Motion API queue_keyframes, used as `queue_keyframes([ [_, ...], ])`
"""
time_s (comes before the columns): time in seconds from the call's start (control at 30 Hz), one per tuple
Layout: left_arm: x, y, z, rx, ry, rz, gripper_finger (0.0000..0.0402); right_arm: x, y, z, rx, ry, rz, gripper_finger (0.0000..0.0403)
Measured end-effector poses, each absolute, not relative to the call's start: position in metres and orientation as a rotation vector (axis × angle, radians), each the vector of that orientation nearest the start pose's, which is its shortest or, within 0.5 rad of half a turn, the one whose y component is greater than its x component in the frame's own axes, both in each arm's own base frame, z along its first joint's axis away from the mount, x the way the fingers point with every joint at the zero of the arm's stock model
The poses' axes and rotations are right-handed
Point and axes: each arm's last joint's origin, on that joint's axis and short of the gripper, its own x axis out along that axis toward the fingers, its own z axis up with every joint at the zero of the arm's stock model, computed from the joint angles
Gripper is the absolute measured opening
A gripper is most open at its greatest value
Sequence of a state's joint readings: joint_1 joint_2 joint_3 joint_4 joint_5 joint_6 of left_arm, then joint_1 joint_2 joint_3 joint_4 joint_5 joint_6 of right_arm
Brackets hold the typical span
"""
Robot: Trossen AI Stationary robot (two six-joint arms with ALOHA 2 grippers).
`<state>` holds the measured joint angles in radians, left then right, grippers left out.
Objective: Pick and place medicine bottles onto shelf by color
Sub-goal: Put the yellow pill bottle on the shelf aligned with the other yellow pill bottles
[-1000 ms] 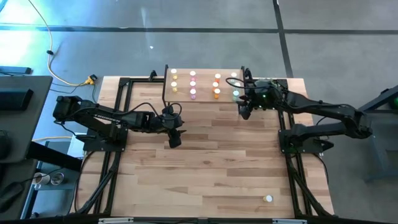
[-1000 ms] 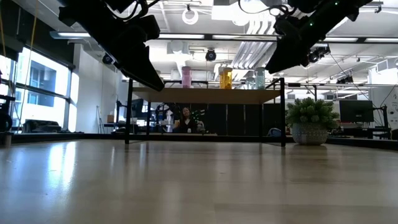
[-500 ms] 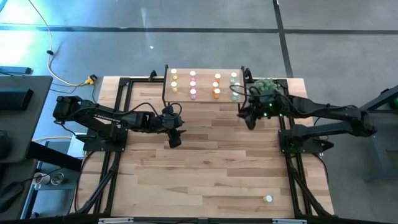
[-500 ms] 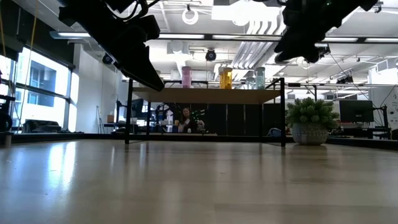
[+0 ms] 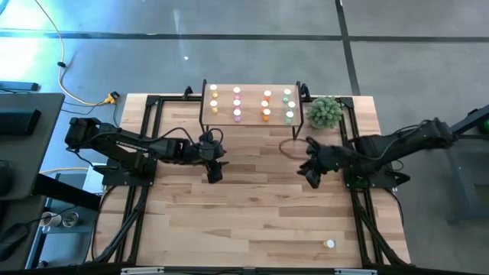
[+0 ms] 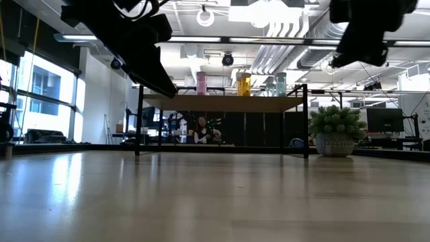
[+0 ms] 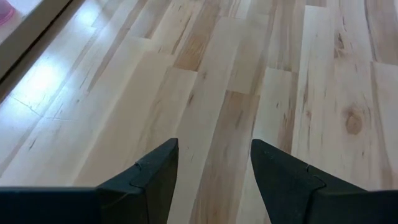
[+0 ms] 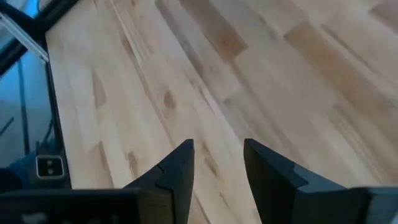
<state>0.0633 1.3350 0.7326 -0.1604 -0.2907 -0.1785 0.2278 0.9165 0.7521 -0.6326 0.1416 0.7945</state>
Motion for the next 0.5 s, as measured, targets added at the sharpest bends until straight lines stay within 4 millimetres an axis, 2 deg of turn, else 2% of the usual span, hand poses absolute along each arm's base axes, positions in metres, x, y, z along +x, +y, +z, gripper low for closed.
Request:
queue_keyframes([
  [0.23, 0.262, 0.021, 0.205, -0.085, 0.727, 0.394, 0.0193, 0.158, 0.066, 0.258, 0.602, 0.806, -0.268, 0.0131],
  [0.5, 0.263, 0.013, 0.205, -0.109, 0.72, 0.378, 0.0193, 0.147, 0.087, 0.258, 0.627, 0.808, -0.228, 0.0131],
])
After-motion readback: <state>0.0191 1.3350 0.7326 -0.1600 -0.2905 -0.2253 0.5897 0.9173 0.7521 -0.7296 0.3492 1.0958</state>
